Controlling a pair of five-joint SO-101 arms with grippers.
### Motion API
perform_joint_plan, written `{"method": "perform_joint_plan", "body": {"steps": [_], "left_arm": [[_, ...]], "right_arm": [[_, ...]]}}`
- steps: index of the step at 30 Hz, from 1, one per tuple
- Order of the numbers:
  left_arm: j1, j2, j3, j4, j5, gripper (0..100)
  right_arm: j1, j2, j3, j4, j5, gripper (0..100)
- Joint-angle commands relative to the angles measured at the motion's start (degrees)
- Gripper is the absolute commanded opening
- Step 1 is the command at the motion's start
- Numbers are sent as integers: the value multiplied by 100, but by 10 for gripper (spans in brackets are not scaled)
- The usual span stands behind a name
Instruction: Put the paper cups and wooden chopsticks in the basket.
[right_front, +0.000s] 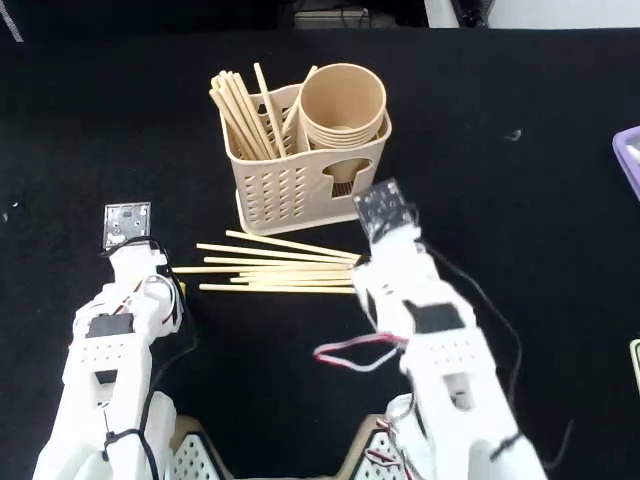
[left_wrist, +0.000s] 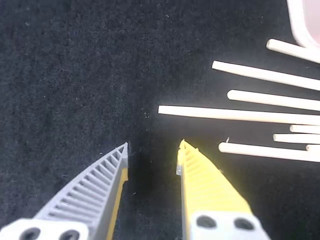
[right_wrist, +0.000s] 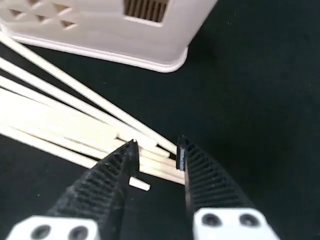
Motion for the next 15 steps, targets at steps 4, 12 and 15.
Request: {"method": "perform_joint_plan", "body": {"steps": [4,12,15], "left_arm": [[75,-105,-40,-114,-44,166],[75,-105,-40,-114,-44,166],[75,-105,-40,-114,-44,166]], "right_arm": [[132,1569,-1007,-114,62,130],[44,2765,-1305,-1046,18,128],[44,3143,-1455,-1178,18,127]]}}
